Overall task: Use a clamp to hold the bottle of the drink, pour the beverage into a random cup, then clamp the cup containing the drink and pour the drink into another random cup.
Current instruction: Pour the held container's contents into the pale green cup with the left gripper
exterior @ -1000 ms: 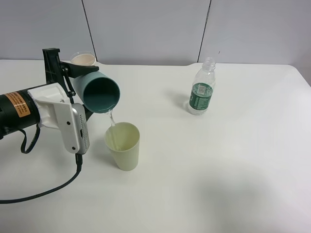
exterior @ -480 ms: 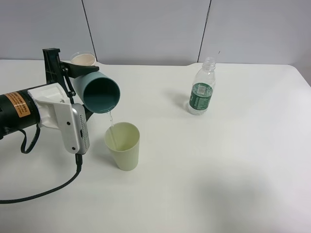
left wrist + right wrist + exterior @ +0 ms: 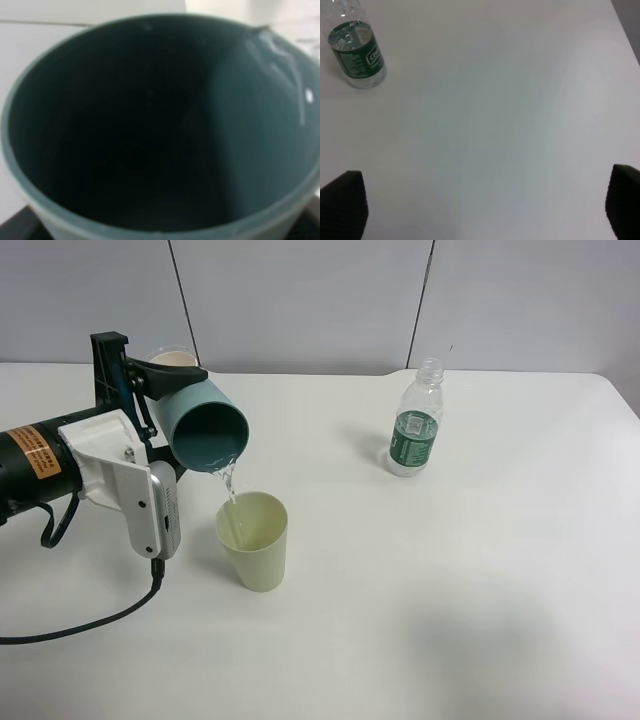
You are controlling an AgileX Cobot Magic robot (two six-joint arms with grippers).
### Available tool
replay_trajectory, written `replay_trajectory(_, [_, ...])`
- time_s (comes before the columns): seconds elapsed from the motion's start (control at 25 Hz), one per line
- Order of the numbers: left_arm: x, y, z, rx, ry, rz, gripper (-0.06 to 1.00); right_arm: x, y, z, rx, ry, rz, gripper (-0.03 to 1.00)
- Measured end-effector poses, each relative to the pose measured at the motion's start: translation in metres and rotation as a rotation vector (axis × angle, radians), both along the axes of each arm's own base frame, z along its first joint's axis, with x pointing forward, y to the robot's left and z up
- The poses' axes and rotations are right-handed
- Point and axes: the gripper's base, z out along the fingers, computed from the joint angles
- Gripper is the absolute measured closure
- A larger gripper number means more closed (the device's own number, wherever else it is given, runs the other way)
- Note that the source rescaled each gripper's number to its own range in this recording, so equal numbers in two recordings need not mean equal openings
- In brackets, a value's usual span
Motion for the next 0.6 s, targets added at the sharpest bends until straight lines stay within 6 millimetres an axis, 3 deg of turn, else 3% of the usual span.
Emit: replay_trajectory(0.6, [-0.0059,0.0005,0.0062,0.02,-0.145,-0.029,0.93,0.0,0.0,0.0,0.0,0.0,0.0,-0.03])
